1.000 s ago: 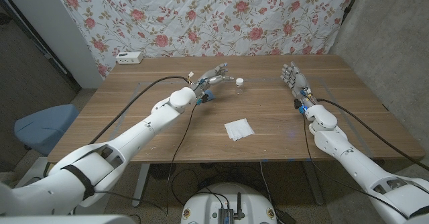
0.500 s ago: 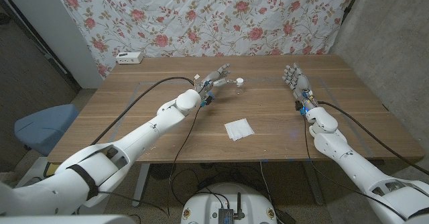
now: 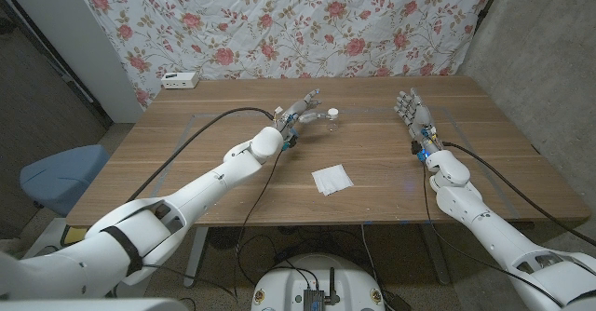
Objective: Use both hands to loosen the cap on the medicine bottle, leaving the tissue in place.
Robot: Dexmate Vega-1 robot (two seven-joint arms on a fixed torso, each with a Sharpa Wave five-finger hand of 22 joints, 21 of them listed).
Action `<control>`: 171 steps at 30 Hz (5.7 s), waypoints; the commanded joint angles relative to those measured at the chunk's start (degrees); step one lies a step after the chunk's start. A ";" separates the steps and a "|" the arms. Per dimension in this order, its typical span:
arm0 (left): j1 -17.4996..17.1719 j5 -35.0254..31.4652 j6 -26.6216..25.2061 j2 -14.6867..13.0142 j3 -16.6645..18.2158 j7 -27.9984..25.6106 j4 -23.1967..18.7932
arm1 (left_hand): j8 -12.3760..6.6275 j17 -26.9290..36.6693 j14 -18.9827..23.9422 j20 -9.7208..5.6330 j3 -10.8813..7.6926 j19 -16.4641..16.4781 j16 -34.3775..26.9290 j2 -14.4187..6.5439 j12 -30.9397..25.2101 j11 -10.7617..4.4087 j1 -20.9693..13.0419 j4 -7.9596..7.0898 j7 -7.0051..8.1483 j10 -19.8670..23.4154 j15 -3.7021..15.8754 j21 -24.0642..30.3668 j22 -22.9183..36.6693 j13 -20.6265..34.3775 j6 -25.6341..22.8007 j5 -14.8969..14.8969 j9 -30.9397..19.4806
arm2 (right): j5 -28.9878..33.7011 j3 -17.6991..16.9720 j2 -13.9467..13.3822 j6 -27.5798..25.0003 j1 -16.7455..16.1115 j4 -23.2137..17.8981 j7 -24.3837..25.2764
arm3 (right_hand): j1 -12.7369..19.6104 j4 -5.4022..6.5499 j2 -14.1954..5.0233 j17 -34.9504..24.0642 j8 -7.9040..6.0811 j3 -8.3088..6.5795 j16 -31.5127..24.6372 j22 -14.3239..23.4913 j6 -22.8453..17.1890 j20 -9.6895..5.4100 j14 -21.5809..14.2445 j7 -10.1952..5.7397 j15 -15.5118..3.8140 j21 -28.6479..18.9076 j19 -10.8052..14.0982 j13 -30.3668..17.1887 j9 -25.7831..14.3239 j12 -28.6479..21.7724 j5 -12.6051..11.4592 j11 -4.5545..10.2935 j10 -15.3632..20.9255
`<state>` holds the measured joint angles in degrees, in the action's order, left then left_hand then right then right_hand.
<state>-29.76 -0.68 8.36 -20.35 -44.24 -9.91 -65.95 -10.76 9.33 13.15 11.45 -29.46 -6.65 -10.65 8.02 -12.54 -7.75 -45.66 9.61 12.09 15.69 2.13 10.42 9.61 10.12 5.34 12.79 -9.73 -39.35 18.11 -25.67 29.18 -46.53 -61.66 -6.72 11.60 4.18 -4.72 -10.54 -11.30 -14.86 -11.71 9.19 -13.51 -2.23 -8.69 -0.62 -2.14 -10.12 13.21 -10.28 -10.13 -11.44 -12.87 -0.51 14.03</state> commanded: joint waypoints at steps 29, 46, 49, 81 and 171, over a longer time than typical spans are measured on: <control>3.97 -0.92 5.75 6.45 -2.68 -2.86 14.39 | -0.11 0.01 7.48 -2.53 2.84 3.20 -0.44 0.47 0.00 -0.24 -4.07 -0.39 -0.22 6.16 6.03 0.52 -0.01 0.08 -1.52 1.21 -0.21 | -0.25 -0.28 0.61 0.67 0.72 1.94 -0.23 | -0.50 -0.63 -0.40 -0.24 0.24 -0.11 0.41 0.28 -0.69 -4.94 -0.19 -0.27 -0.86 -0.45 0.18 -0.15 -0.17 0.39 0.40 0.43 0.14; 4.88 -0.07 4.93 6.96 -3.76 -0.09 16.01 | 0.31 0.03 6.89 -2.27 4.08 2.39 0.29 0.78 0.89 0.55 -4.29 -0.63 -0.15 5.60 4.94 0.00 -0.01 0.09 -0.47 1.50 -0.22 | -0.46 -0.25 1.19 1.24 1.17 3.01 -0.73 | -0.73 -0.74 -0.44 -0.27 0.32 -0.11 0.47 0.27 -0.72 -4.90 -0.21 -0.26 -0.86 -0.49 0.24 -0.17 -0.18 0.48 0.47 0.45 0.14; 4.88 -0.21 4.64 6.79 -3.88 -0.10 15.70 | 0.31 0.04 6.89 -2.20 4.26 2.20 0.32 0.83 0.97 0.63 -4.34 -0.64 -0.10 5.57 4.90 -0.05 -0.01 0.10 -0.43 1.57 -0.22 | -0.53 -0.31 1.24 1.38 1.02 3.00 -0.72 | -0.76 -0.76 -0.44 -0.27 0.33 -0.11 0.48 0.27 -0.72 -4.83 -0.20 -0.27 -0.84 -0.49 0.25 -0.17 -0.18 0.49 0.48 0.52 0.13; 7.49 -0.96 7.62 9.91 -5.28 -1.98 22.57 | -0.39 0.02 9.37 -4.93 6.62 3.95 -0.10 0.30 0.49 -0.37 -6.02 -0.76 -0.57 9.99 6.64 0.64 0.01 0.11 -3.30 2.30 -0.22 | -0.69 -0.80 1.17 2.15 -0.52 1.64 0.20 | -0.97 -0.99 -0.53 -0.27 0.41 -0.19 0.55 0.28 -0.64 -4.70 -0.18 -0.43 -0.91 -0.55 0.41 -0.19 -0.20 0.53 0.54 0.52 0.23; 7.48 -1.13 10.43 10.86 -6.65 -7.83 24.27 | -0.17 0.31 27.95 -19.08 11.35 16.70 -0.81 -4.67 -0.25 -0.66 -13.69 -1.05 -10.49 30.44 10.18 0.61 -0.14 0.23 -13.57 -0.85 -0.20 | -0.52 -0.98 1.21 2.46 -1.86 0.10 1.53 | -1.52 -1.59 -0.80 -0.30 0.45 -0.52 0.61 0.30 -0.65 -4.39 -0.12 -0.53 -0.83 -0.58 0.88 -0.22 -0.21 0.60 0.62 0.48 0.21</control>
<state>-19.44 -1.16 21.74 -6.26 -52.06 -16.54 -33.56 -11.03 9.59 40.88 -2.16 -18.45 9.62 -11.82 3.42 -12.51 -8.49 -58.86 8.46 2.12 45.50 3.66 11.09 9.33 10.17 -8.07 11.95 -9.73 -40.09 16.94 -24.05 32.34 -47.86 -60.33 -5.35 10.25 2.92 -5.61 -10.52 -10.97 -15.18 -11.20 9.18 -13.81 -2.33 -8.68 -0.93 -2.14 -10.41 13.54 -10.26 -10.26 -11.09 -12.42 -0.10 14.22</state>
